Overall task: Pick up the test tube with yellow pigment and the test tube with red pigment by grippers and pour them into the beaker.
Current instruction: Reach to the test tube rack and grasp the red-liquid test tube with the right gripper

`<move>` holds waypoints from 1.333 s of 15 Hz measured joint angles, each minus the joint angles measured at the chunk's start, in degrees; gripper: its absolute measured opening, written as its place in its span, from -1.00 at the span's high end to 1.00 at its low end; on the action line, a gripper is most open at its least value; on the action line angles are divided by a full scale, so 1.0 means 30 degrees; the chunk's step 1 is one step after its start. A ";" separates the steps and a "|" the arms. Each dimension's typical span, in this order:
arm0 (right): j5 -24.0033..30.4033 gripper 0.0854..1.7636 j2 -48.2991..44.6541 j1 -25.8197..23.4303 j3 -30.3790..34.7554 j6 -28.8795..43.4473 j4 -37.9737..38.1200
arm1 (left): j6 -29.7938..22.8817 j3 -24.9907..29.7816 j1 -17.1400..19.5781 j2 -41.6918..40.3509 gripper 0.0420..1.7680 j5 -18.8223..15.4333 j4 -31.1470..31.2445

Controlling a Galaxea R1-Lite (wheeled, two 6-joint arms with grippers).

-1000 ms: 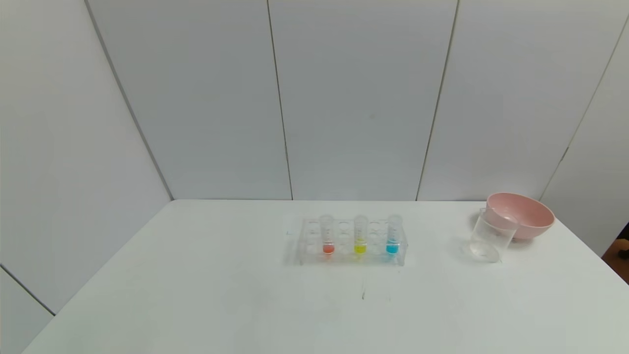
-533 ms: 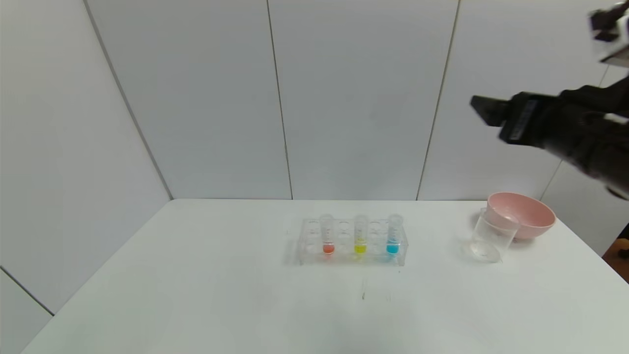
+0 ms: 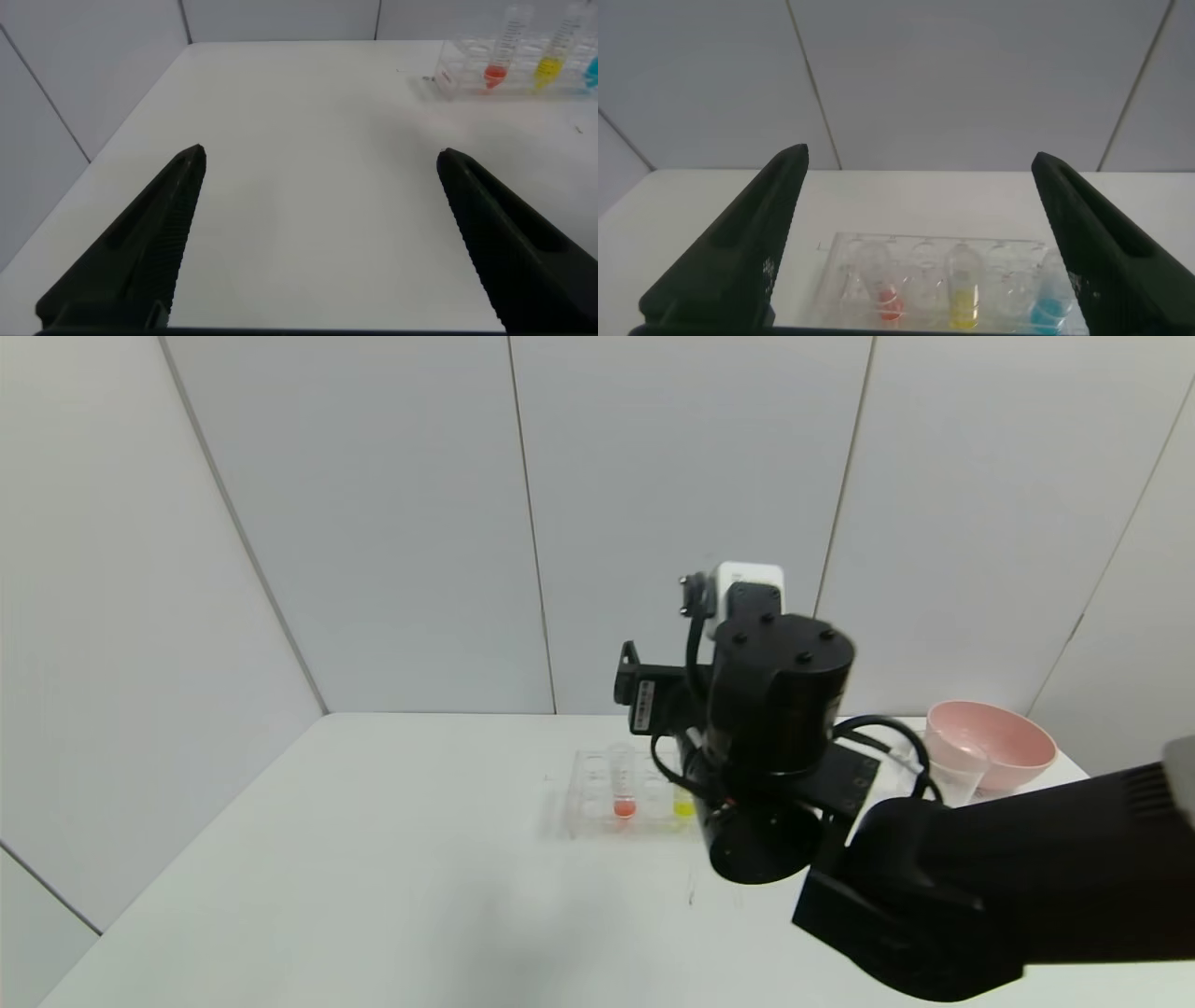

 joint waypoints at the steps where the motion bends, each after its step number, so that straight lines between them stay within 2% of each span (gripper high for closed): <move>1: -0.0028 -0.94 0.0809 0.0329 -0.0329 0.0354 0.0020 | 0.0000 0.0000 0.0000 0.0000 -1.00 0.0000 0.0000; 7: -0.0061 -0.94 0.4080 0.1487 -0.1223 0.1963 -0.0093 | 0.0000 0.0000 0.0000 0.0000 -1.00 0.0000 0.0000; 12: 0.0049 -0.94 0.6063 0.0890 -0.2121 0.2779 0.0000 | 0.0000 0.0000 0.0000 0.0000 -1.00 0.0000 0.0000; 20: 0.1223 -0.94 0.8241 -0.0203 -0.4385 0.2800 0.0922 | 0.0000 0.0000 0.0000 0.0000 -1.00 0.0000 0.0000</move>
